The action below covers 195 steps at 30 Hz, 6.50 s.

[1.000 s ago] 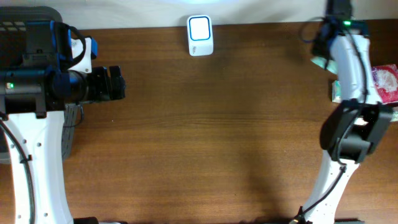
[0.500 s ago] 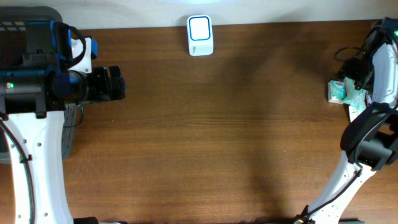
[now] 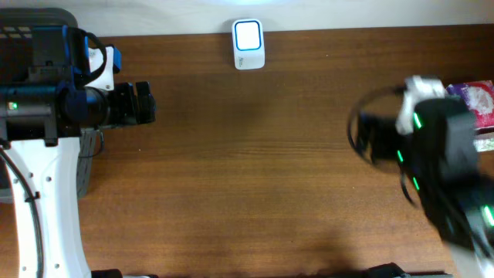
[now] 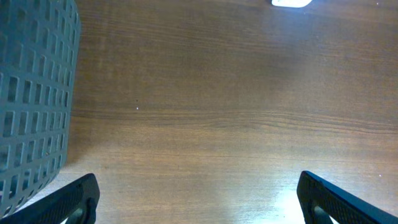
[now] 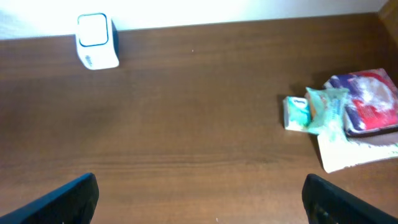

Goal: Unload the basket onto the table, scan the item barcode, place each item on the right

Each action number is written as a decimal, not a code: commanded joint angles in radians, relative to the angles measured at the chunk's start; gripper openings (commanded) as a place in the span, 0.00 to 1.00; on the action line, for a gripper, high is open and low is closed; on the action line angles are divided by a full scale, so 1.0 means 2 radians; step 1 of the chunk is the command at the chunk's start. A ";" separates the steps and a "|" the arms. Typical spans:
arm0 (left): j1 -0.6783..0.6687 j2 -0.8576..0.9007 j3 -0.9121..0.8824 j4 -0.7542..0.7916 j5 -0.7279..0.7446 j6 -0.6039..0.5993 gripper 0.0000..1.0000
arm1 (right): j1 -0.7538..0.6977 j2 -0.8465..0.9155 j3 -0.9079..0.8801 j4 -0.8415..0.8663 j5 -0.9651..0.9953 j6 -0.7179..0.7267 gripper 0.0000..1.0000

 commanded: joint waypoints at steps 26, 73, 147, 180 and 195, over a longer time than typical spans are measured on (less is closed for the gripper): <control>0.000 -0.002 0.001 0.001 0.004 0.006 0.99 | -0.094 -0.386 -0.455 0.272 -0.108 -0.133 0.99; 0.000 -0.002 0.001 0.001 0.004 0.006 0.99 | -0.090 -0.508 -0.702 0.496 -0.086 -0.131 0.99; -0.016 -0.779 -1.002 0.713 -0.062 0.038 0.99 | -0.090 -0.508 -0.702 0.498 -0.091 -0.131 0.99; -0.016 -0.779 -1.001 0.715 -0.064 0.040 0.99 | -0.090 -0.508 -0.702 0.498 -0.091 -0.131 0.99; -0.016 -0.779 -1.001 0.715 -0.064 0.040 0.99 | -0.091 -0.508 -0.702 0.498 -0.095 -0.127 0.99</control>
